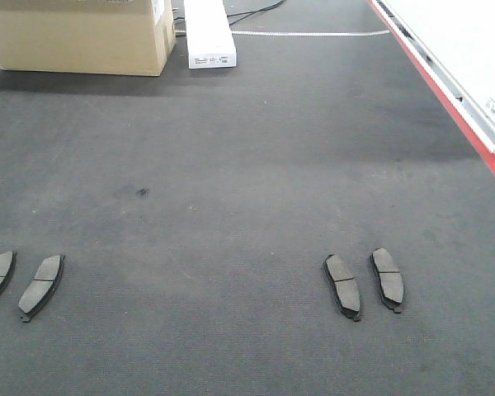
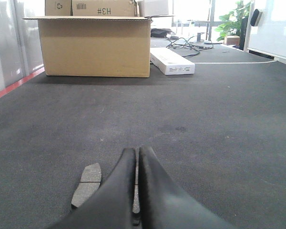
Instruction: Move and align brake pads A on conveyor
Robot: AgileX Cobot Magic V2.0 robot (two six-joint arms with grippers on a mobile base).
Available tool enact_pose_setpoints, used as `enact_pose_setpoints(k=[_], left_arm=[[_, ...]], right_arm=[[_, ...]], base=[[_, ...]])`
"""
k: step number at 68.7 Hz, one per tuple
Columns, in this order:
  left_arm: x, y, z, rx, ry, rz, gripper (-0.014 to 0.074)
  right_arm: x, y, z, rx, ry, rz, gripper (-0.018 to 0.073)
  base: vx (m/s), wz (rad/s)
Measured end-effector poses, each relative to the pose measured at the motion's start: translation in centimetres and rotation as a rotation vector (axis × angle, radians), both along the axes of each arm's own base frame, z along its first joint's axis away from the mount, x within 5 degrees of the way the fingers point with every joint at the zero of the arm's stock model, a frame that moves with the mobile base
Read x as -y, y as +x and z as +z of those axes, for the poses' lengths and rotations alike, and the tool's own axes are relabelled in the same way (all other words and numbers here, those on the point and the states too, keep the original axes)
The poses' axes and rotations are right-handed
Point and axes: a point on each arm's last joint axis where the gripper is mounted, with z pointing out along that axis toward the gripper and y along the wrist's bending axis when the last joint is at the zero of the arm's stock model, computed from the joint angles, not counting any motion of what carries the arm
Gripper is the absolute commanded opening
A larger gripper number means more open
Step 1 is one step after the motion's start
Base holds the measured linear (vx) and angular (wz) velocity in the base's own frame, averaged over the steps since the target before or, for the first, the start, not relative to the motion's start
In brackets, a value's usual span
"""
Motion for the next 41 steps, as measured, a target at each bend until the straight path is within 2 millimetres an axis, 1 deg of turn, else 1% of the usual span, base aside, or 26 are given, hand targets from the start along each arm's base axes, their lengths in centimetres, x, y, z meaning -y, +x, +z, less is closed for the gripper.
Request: enact_pose_setpoints(k=[41], left_arm=[[0.00, 0.00, 0.00, 0.000, 0.000, 0.000, -0.0006]], right_arm=[[0.00, 0.00, 0.00, 0.000, 0.000, 0.000, -0.0007]], base=[[0.00, 0.00]])
